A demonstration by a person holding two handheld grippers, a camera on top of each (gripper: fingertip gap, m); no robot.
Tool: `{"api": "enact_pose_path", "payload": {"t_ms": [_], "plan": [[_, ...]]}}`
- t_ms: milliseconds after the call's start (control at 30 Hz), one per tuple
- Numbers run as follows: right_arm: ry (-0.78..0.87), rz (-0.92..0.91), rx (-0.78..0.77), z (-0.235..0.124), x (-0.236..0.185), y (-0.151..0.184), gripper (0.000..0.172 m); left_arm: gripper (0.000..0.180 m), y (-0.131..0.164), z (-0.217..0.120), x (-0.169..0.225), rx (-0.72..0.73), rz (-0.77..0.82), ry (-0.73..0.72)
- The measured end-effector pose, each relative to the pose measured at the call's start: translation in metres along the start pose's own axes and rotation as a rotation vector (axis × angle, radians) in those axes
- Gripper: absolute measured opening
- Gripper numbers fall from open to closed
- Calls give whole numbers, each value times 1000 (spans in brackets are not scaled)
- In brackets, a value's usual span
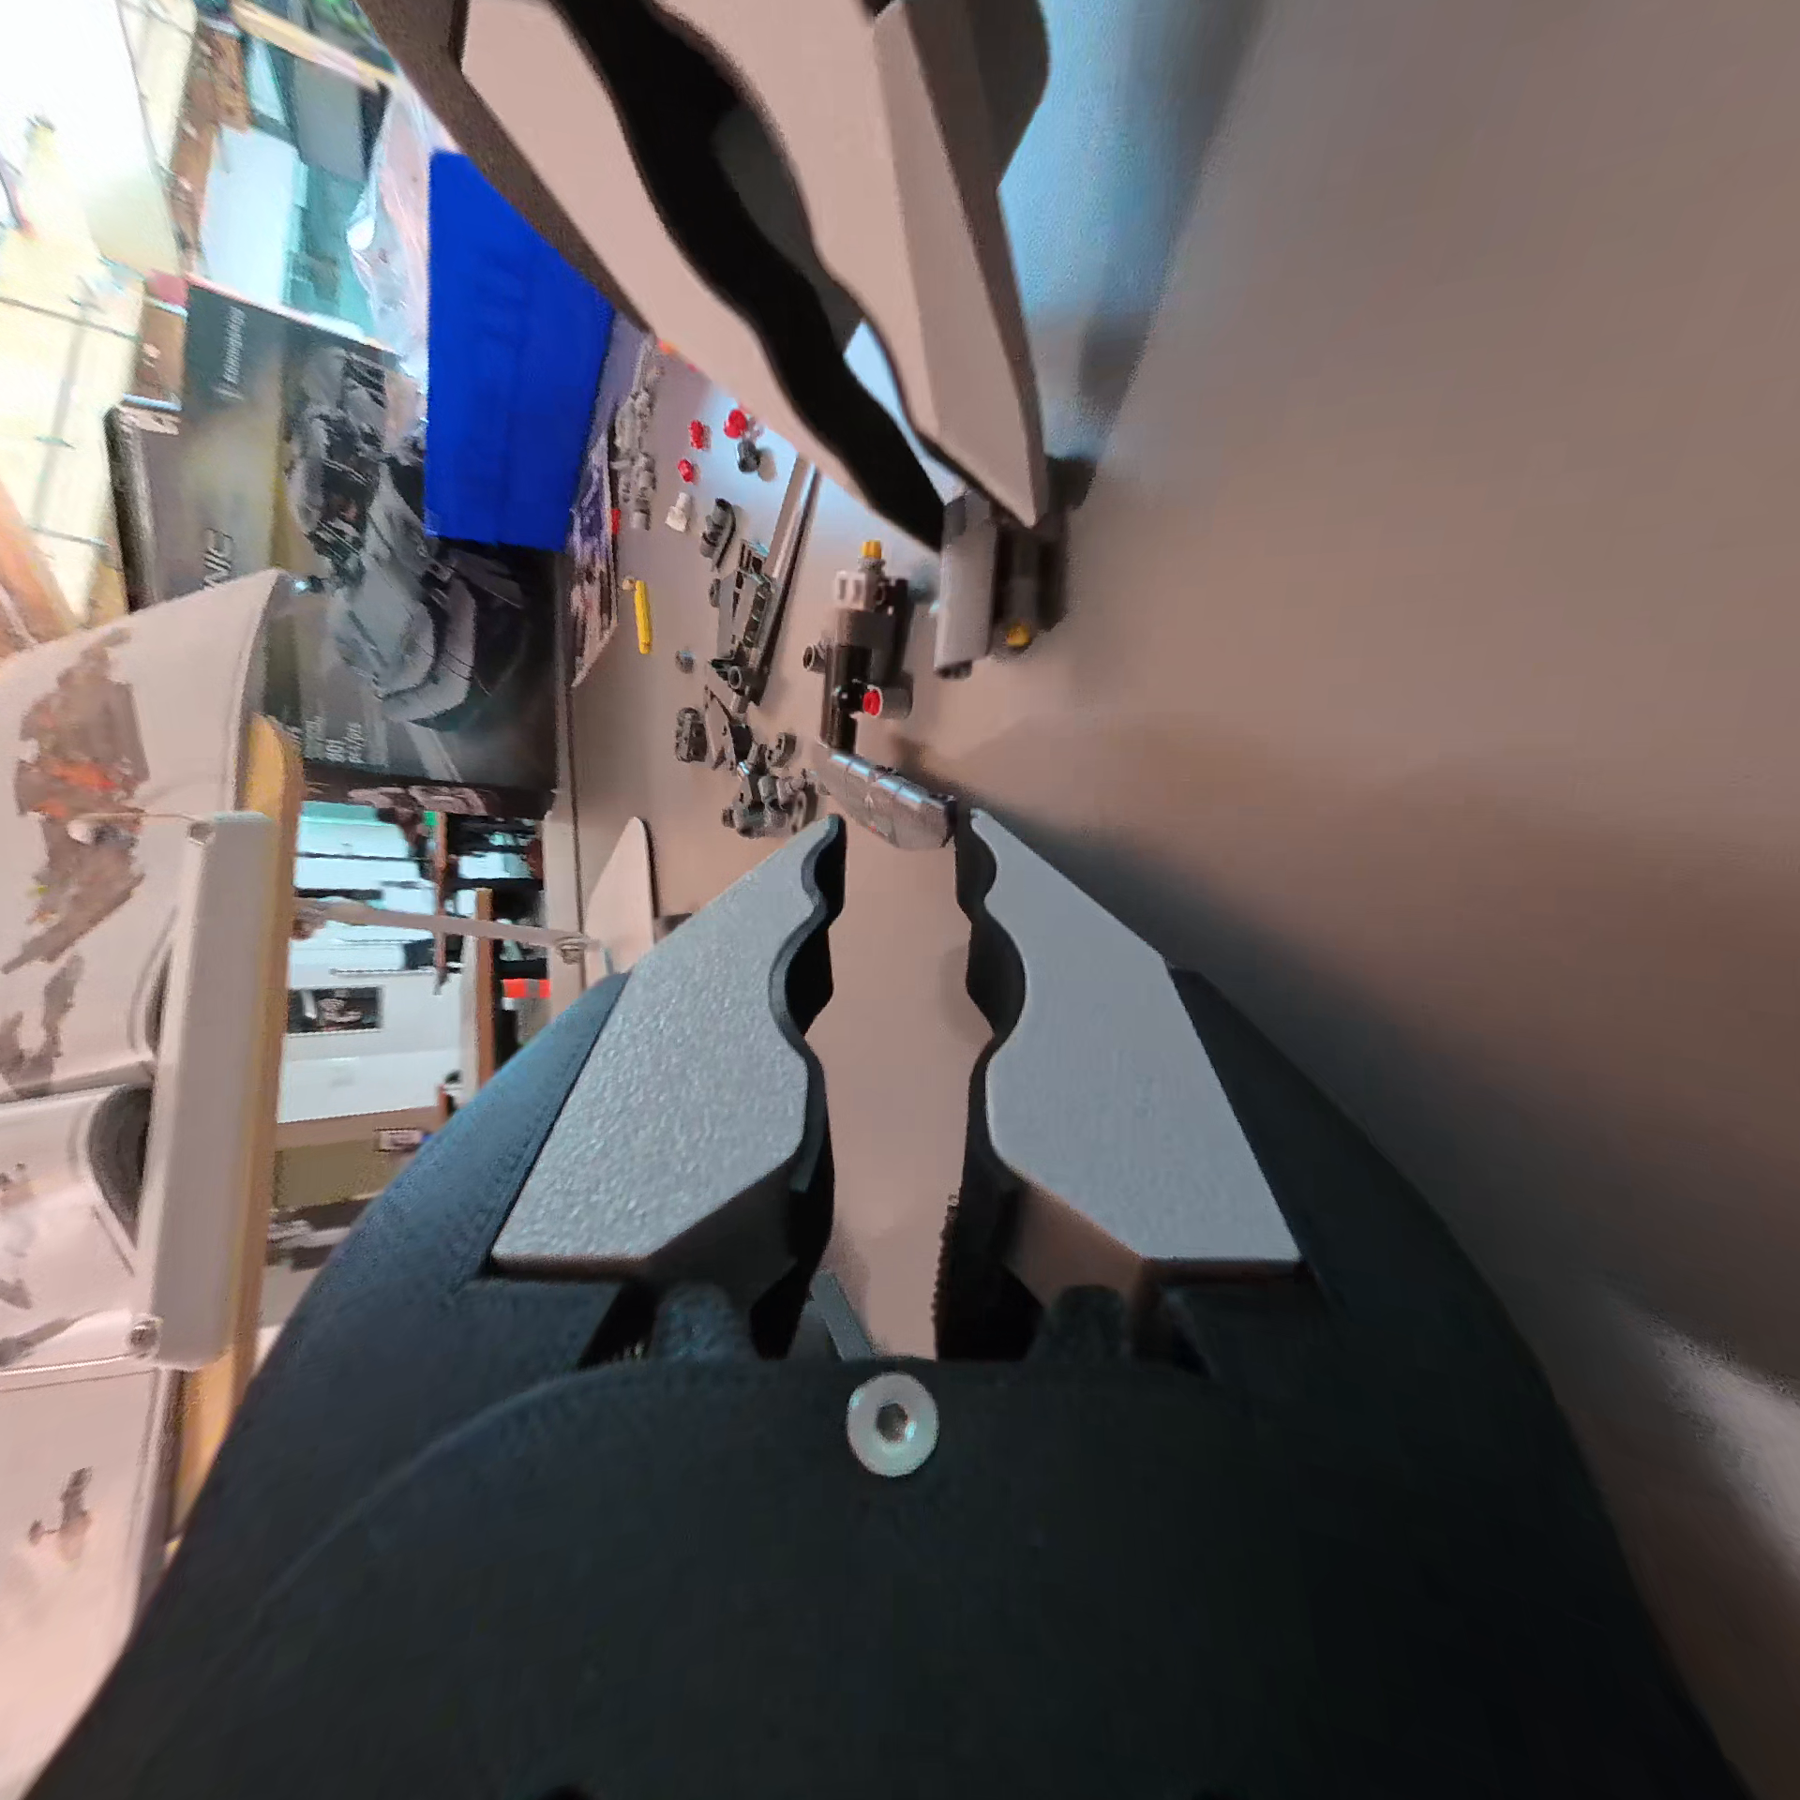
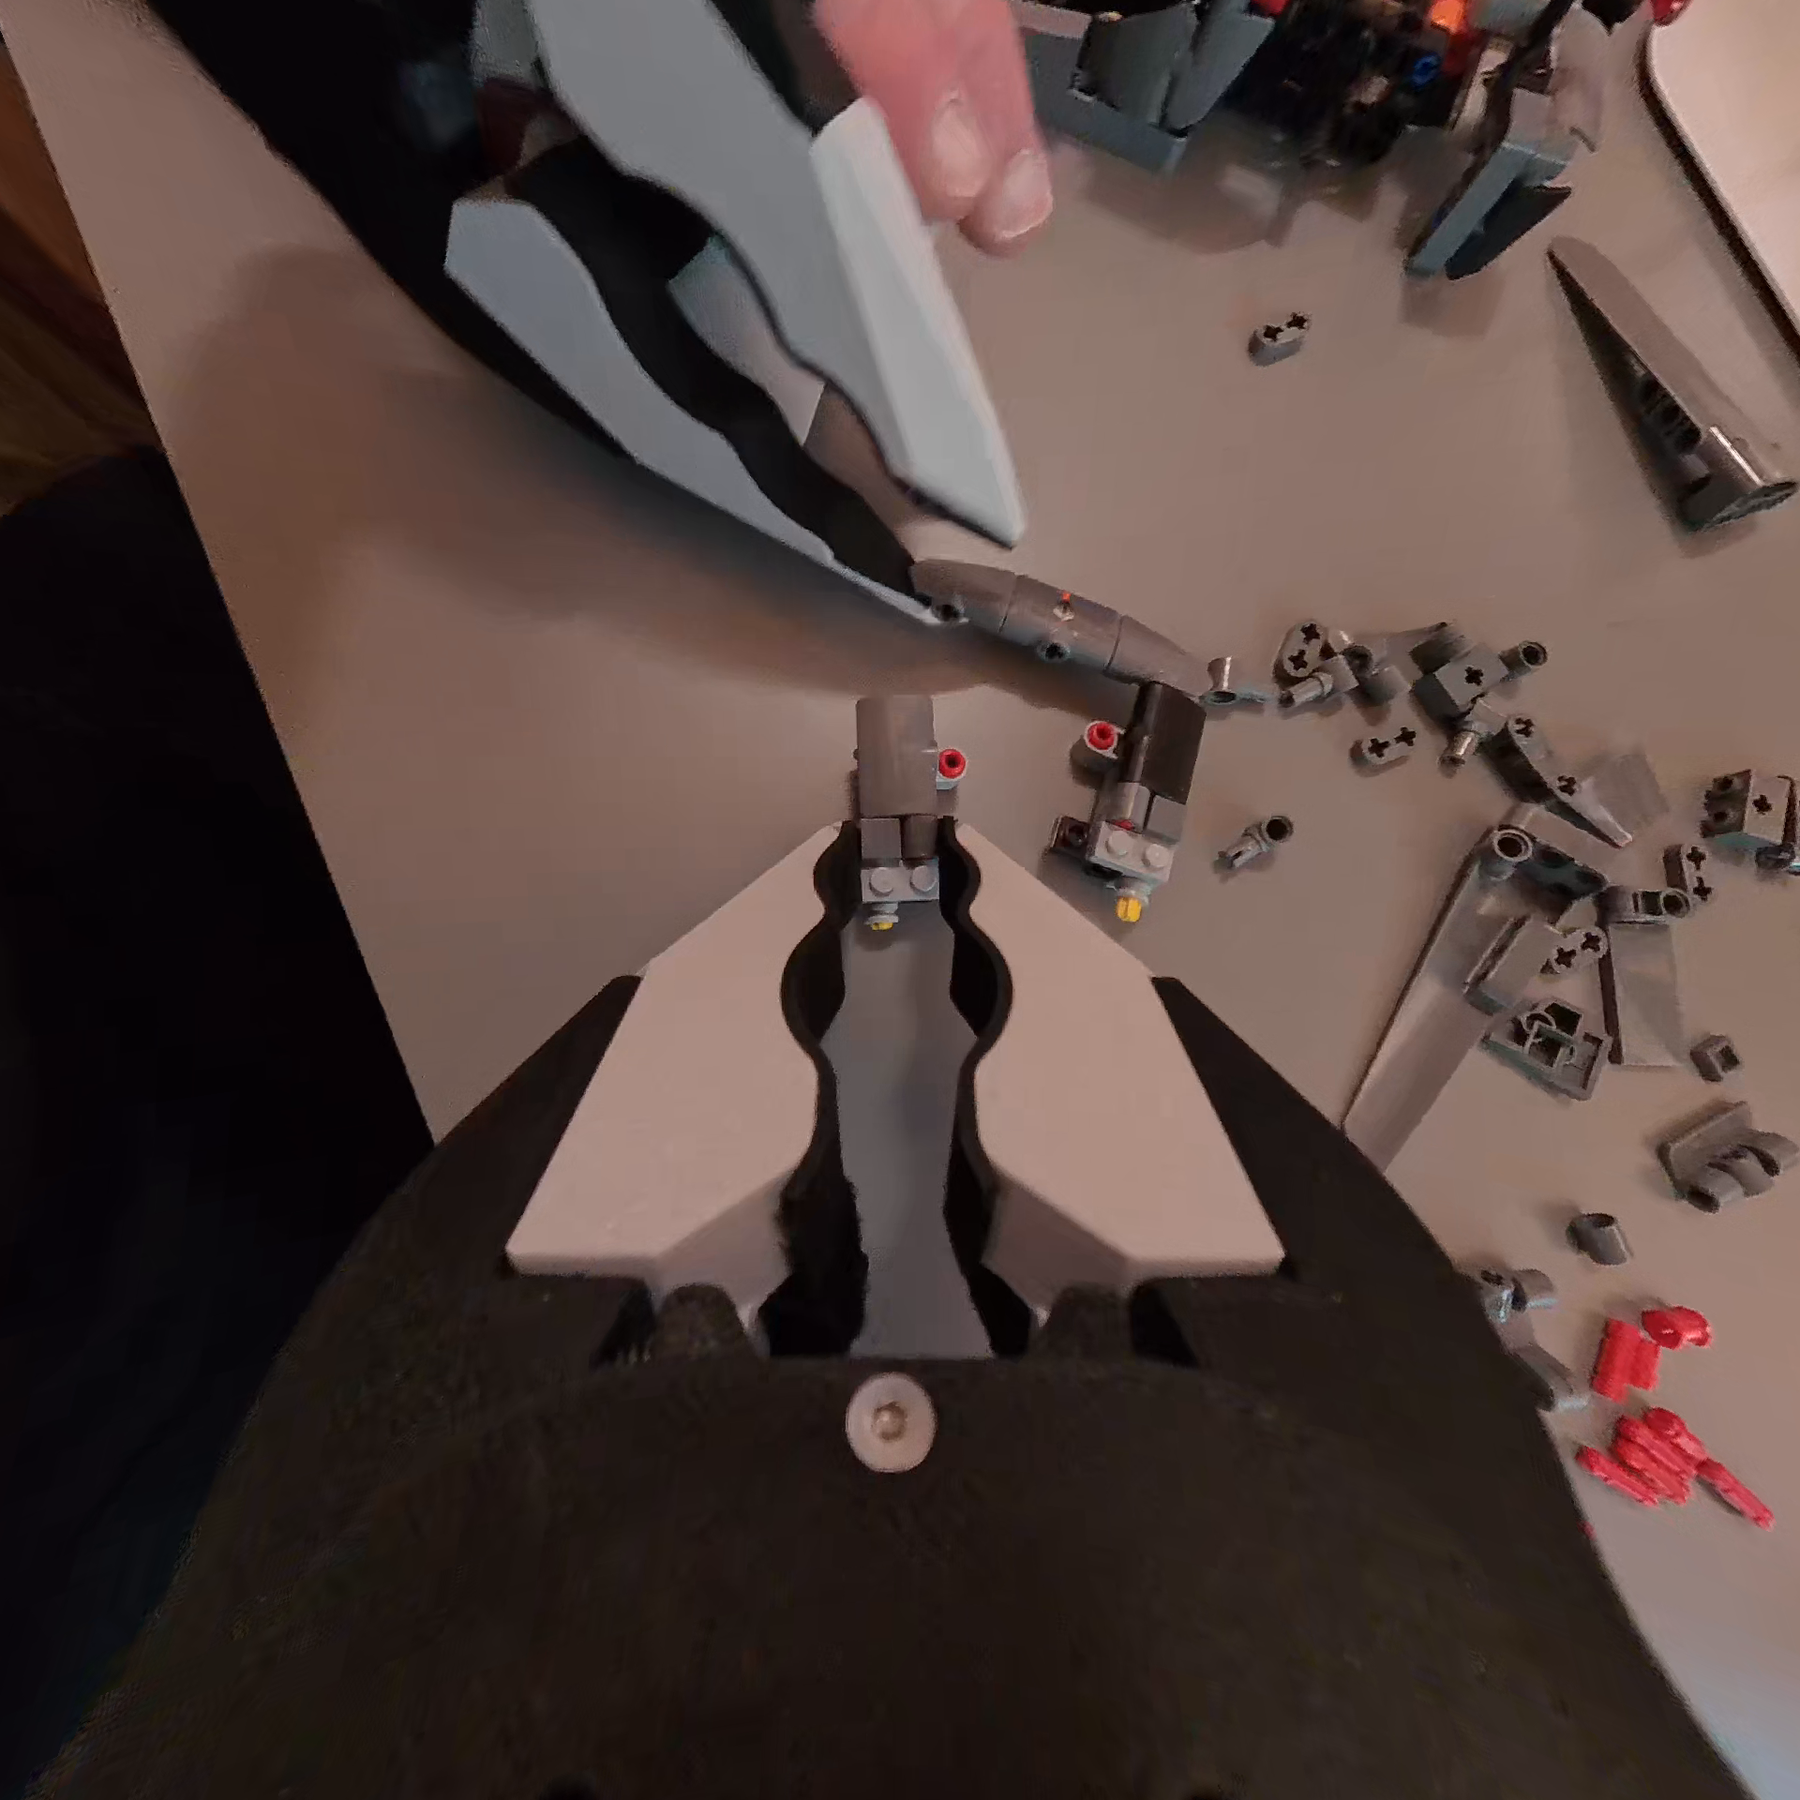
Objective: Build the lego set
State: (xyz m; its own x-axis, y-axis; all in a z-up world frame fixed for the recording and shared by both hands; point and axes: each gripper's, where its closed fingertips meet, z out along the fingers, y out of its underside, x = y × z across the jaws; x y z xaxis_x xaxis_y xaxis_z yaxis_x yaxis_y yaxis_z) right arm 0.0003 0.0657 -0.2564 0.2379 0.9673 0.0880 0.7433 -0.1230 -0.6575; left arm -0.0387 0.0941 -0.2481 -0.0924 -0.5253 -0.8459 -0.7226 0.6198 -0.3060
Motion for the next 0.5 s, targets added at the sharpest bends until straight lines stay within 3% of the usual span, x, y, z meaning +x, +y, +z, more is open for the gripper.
{"api": "enact_pose_path", "payload": {"t_ms": [167, 500], "plan": [[9, 86, 53, 3, 8, -6, 13, 7, 0, 6, 4, -42, 50, -16], [-75, 220, 130, 1, 11, -12, 13, 5, -4, 9, -2, -93, 130, -73]]}}
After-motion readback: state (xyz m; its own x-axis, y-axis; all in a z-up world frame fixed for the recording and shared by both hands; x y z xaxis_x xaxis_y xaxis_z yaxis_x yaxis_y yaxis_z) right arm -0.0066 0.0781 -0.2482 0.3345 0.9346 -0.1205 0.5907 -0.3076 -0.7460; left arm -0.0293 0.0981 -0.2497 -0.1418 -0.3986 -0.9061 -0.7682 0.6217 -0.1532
